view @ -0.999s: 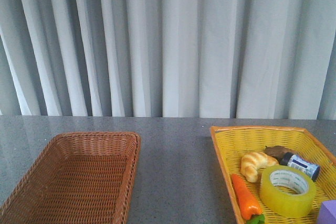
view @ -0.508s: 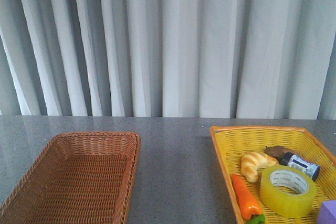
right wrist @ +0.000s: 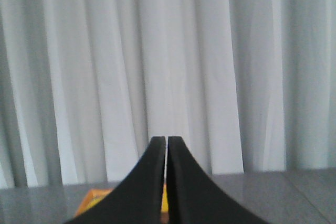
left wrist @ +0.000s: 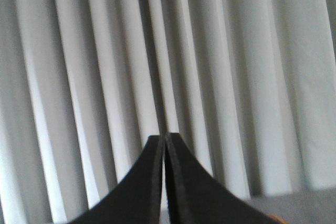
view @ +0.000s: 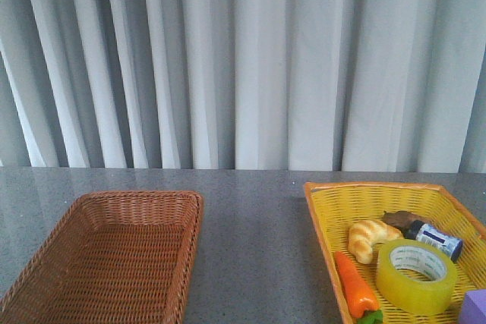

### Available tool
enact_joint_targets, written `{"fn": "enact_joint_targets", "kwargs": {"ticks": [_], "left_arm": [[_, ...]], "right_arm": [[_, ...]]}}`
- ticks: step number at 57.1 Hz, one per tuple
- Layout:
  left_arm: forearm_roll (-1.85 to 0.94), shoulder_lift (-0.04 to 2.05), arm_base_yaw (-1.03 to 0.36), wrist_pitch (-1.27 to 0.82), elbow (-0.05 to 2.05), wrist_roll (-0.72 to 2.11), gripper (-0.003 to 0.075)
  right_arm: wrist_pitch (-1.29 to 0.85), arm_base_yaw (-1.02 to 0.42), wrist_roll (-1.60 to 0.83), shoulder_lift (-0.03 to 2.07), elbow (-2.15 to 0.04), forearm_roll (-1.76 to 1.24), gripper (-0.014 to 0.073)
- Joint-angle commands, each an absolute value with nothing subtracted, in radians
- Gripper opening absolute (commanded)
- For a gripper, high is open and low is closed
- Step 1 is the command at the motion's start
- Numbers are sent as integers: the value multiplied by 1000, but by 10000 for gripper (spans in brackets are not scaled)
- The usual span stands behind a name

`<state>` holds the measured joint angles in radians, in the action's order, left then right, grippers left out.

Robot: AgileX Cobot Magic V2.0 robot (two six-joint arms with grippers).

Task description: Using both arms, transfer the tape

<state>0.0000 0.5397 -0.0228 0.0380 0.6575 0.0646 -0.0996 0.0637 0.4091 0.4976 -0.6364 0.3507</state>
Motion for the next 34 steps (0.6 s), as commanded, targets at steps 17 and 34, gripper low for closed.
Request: {"fn": "enact_joint_targets", "kwargs": {"ticks": [17,34], "left_arm": [[0,955,-43,-62,959,0,-6],[0,1045,-43,24,960,-31,11]], "right_arm": [[-51,-41,409,923,-812,444,-4],[-74,-44,409,1016,-847,443,29]]}}
